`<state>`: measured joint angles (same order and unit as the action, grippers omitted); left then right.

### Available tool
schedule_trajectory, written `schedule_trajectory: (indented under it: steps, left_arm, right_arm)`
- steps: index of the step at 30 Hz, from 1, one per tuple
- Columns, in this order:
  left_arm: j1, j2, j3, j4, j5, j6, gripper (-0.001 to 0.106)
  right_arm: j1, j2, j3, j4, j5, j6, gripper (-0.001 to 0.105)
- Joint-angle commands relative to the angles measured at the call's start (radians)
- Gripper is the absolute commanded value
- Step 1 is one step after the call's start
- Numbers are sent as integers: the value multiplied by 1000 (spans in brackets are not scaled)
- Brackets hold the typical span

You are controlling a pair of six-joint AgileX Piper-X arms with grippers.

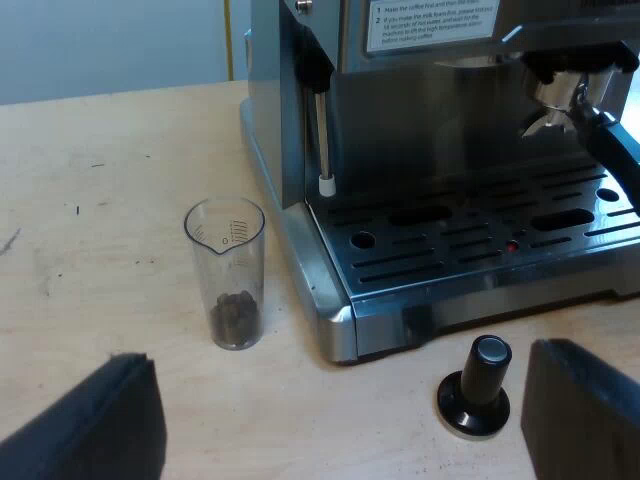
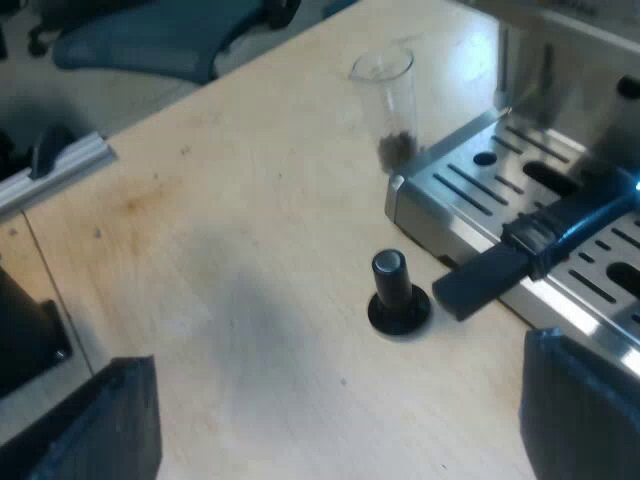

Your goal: Pour the beans into the coffee machine

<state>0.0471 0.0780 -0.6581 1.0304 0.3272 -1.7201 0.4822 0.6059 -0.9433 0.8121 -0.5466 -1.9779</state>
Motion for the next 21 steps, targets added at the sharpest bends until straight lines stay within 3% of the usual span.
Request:
schedule_trajectory:
  steps: [1, 9, 18, 21]
  left_arm:
    - [3, 3, -8, -13, -10, -3, 84]
    - [3, 3, 4, -24, -10, 0, 84]
    - [3, 4, 85, -100, -10, 0, 84]
    - [3, 4, 149, -196, -10, 0, 84]
  right_arm:
    - [25, 24, -12, -25, 30, -19, 79]
    - [119, 116, -9, -96, 80, -17, 79]
    - [192, 187, -9, -212, 154, -17, 79]
    - [249, 238, -9, -282, 192, -15, 79]
